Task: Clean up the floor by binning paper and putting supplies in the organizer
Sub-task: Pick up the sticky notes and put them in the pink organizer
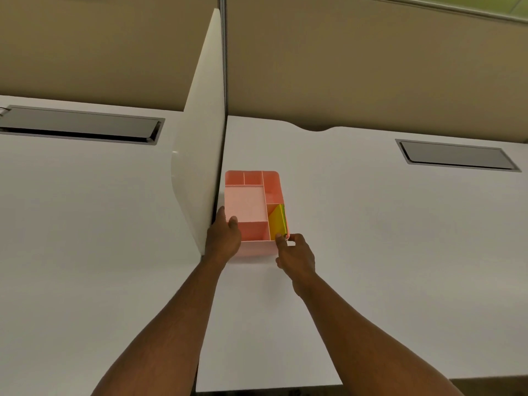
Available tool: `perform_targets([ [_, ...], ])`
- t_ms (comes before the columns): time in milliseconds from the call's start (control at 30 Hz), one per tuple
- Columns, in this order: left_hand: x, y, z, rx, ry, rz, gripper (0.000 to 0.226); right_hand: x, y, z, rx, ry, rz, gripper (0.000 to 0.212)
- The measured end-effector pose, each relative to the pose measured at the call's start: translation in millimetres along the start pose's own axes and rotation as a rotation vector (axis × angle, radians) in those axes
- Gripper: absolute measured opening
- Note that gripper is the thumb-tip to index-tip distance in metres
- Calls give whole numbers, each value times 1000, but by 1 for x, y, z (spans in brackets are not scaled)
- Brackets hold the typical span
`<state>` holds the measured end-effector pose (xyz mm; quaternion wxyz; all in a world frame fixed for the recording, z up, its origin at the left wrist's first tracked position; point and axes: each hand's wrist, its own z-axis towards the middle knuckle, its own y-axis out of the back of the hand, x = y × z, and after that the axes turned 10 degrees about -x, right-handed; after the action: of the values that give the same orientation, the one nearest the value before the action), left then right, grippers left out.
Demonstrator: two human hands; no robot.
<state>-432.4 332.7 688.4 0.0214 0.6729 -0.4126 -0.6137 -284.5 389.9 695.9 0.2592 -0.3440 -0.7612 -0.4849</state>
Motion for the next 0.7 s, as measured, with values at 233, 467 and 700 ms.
perform_targets([
  [233, -8, 11, -13, 16, 73, -85, 75, 3, 0, 6, -111, -122, 156, 40],
  [467, -9, -2, -55, -142, -165, 71, 60, 18, 19, 10, -226, -321, 316, 74],
  [700, -24, 14, 12, -79, -446, 473, 48, -3, -4, -27, -62, -425, 444, 51],
])
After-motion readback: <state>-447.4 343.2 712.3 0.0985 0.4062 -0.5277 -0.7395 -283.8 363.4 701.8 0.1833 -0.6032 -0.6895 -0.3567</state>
